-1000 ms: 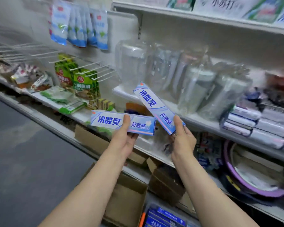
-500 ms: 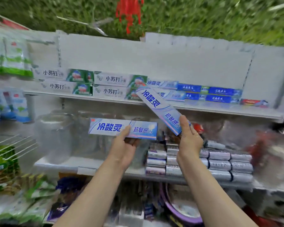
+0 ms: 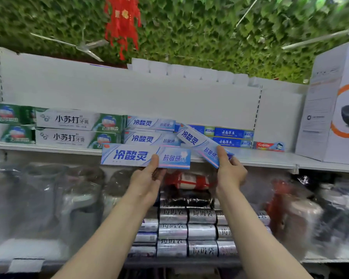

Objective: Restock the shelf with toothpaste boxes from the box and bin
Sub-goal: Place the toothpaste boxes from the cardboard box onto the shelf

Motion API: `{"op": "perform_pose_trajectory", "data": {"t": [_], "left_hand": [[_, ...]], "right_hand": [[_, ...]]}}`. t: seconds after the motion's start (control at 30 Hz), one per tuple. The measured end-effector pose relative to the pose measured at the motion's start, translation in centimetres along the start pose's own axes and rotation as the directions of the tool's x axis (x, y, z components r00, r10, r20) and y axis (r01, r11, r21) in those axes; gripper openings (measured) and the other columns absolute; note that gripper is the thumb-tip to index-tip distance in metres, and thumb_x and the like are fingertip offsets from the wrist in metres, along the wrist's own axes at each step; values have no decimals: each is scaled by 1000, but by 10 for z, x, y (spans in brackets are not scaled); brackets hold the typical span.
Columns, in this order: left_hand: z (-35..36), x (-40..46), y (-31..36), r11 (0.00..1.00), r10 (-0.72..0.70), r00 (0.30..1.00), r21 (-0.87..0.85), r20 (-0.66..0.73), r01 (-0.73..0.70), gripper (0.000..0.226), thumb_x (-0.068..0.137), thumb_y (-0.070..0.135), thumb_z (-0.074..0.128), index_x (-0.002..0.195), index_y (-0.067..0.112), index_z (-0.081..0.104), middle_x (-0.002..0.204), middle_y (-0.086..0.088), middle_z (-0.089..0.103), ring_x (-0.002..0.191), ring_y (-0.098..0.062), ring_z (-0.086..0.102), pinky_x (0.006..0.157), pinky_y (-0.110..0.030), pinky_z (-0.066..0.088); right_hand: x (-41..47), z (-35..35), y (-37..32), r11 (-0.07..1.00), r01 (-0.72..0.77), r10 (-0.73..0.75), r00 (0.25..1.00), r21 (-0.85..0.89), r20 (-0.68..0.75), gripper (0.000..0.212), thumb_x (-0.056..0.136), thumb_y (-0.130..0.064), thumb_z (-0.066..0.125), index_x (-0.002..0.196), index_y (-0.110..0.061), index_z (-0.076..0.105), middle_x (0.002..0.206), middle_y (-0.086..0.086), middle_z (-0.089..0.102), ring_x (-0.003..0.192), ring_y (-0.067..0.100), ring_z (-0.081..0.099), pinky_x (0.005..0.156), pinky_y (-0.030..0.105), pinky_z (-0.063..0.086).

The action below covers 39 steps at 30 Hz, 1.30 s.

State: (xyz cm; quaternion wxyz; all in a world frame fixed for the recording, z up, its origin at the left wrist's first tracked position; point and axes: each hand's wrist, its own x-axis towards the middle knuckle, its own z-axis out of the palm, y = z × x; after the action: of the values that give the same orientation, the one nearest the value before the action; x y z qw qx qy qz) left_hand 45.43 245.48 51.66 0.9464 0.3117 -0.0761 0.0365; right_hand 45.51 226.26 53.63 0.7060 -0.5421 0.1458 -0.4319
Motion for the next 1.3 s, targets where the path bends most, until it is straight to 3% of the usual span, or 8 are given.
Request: {"op": "perform_pose_trajectory", "data": {"t": [0.2,0.5,0.73,0.9,1.0,1.1,1.17,1.3], "left_hand": [[24,15,-17,999,37,999,15,-5,-37,9,95,7,61,101,12,64,98,-3,74,95,-15,68,94,-38,50],[27,23,-22,998,-6,1000,59,-31,8,12,93,8,66,103,5,62,116,-12,70,111,-21,66,99,-38,50],[34,34,-15,998,-17,999,65,27,15,16,93,7,65,109,6,62,111,-9,72,106,-21,67,101,-42,50],[32,41,3,976,-30,995,217,98,8,17,96,11,64,111,5,63,113,-11,71,99,-19,68,100,-39,51],[27,40,21,796,-99,993,604,68,38,28,97,32,64,96,5,65,100,-12,72,90,-22,72,94,-38,56],[17,40,37,416,203,972,888,120,-197,34,100,44,55,84,15,63,84,-4,70,81,-23,68,79,-37,54],[9,44,44,111,381,892,946,242,-305,31,101,45,49,91,18,61,91,2,66,93,-21,60,82,-35,43],[-8,64,46,-153,391,844,931,366,-332,38,101,48,40,111,19,62,115,1,61,115,-22,47,101,-34,34]], "right_hand": [[40,4,6,978,81,-82,997,-193,3,53,76,-57,79,61,-16,49,64,-5,49,62,19,42,62,36,35],[43,0,-1,853,315,-350,937,-416,-10,75,84,-51,74,141,-15,44,135,10,48,121,26,50,90,33,36],[6,29,-23,961,265,-155,760,-83,632,31,92,-24,73,122,-28,67,89,-14,69,81,-4,66,75,12,50],[15,38,-15,981,190,-168,772,30,613,26,85,-10,78,108,-21,74,78,-2,64,79,11,64,68,19,52],[22,51,-12,981,188,-177,808,39,562,29,84,-12,80,110,-21,74,74,-15,61,78,1,61,71,17,48],[25,68,-7,974,226,-173,787,-16,592,29,86,-10,77,111,-24,73,78,-16,68,80,1,65,73,17,53],[28,81,3,956,277,-162,766,-93,622,31,87,-12,76,113,-29,72,88,-8,70,92,11,66,83,24,53],[24,96,15,918,346,-178,799,-196,575,45,92,-17,71,135,-26,61,114,-10,65,109,5,59,88,12,46]]}}
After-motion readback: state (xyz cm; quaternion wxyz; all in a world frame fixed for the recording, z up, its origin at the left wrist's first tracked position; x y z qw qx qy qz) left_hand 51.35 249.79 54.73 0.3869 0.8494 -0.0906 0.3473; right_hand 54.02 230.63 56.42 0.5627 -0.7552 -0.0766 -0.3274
